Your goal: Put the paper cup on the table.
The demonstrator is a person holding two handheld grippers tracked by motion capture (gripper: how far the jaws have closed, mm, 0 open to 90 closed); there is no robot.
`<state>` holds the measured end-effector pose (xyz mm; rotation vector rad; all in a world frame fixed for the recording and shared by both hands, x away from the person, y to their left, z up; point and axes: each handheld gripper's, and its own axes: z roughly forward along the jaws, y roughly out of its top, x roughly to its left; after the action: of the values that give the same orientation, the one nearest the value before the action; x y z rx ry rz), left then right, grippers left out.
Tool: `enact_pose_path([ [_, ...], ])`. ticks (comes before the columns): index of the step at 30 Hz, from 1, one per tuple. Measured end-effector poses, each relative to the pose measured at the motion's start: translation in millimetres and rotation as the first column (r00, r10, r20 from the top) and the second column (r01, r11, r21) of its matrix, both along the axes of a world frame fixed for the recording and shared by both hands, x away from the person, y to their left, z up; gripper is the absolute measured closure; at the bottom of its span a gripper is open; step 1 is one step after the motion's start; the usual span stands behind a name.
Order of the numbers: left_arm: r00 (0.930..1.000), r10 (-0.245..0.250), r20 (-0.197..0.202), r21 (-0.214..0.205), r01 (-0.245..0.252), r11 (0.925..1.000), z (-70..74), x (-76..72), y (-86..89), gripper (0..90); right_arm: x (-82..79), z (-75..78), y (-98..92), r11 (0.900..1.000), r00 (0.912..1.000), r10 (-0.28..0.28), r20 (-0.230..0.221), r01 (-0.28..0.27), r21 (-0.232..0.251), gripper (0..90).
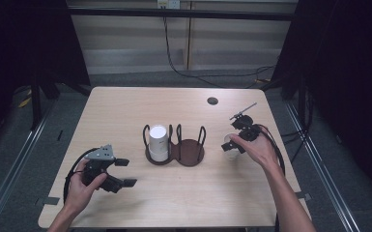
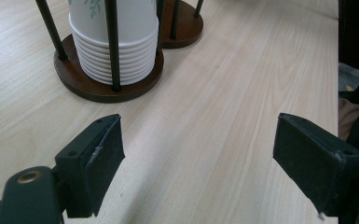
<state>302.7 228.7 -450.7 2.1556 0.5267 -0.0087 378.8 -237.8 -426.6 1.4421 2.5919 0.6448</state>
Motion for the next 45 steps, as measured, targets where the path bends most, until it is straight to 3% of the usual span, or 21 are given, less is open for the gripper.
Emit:
enact_pose_path([
  [5,1.0,-0.003,-0.001,0.006,0.003,1.0,-1.1,0.1,-1.5,16.2,-1.8,0.3,-6.9,0.999,0.9989,-0.039,0.024,0.039,0.023,14.0],
  [9,0.9999,-0.002,-0.01,0.001,0.002,1.0,-1.1,-0.4,-2.1,16.2,-3.9,3.4,-8.8,0.9978,0.9981,-0.043,0.044,0.04,0.053,13.9],
  [13,1.0,-0.007,-0.006,0.004,0.007,1.0,-0.5,-1.0,-2.3,16.2,-6.5,7.9,-12.0,0.9928,0.9956,-0.045,0.083,0.036,0.114,13.8],
  [18,0.9999,0.004,-0.01,-0.005,-0.005,1.0,-0.5,-1.4,-2.1,16.2,-11.7,12.6,-12.6,0.9881,0.9917,-0.063,0.112,0.046,0.147,13.8],
  [21,1.0,0.001,-0.007,0.001,-0.001,1.0,0.0,-1.3,-1.6,16.2,-16.6,12.4,-15.4,0.9829,0.9835,-0.09,0.157,0.062,0.174,13.8],
  [24,0.9999,0.007,-0.009,-0.004,-0.007,1.0,-0.4,-1.6,-2.4,16.2,-24.5,12.7,-14.5,0.9833,0.9746,-0.106,0.197,0.073,0.166,13.9],
  [28,1.0,0.007,-0.006,-0.003,-0.007,1.0,-0.2,-1.4,-2.3,16.2,-33.9,14.5,-13.8,0.9794,0.9621,-0.108,0.25,0.06,0.193,13.9],
  [30,1.0,0.007,-0.004,0.001,-0.007,1.0,0.2,-1.3,-1.8,16.2,-40.3,15.4,-13.5,0.9723,0.9525,-0.122,0.279,0.059,0.226,13.9],
  [31,0.9999,0.011,-0.003,0.0,-0.011,0.9999,0.3,-1.5,-1.8,16.2,-42.3,15.7,-13.3,0.9699,0.9518,-0.125,0.28,0.057,0.237,13.9],
  [35,0.9999,0.014,-0.006,-0.009,-0.014,0.9999,0.1,-2.5,-3.6,16.2,-53.2,15.8,-9.5,0.9675,0.9381,-0.133,0.32,0.053,0.247,14.0],
  [38,0.9999,0.011,-0.005,-0.008,-0.011,0.9999,0.5,-2.9,-4.8,16.2,-61.6,16.7,-7.8,0.956,0.929,-0.146,0.34,0.044,0.29,14.0],
  [45,0.9988,0.046,-0.014,-0.079,-0.047,0.9958,4.3,-4.5,-3.2,16.2,-82.6,18.6,-0.4,0.9411,0.9141,-0.149,0.377,0.014,0.338,14.1],
])
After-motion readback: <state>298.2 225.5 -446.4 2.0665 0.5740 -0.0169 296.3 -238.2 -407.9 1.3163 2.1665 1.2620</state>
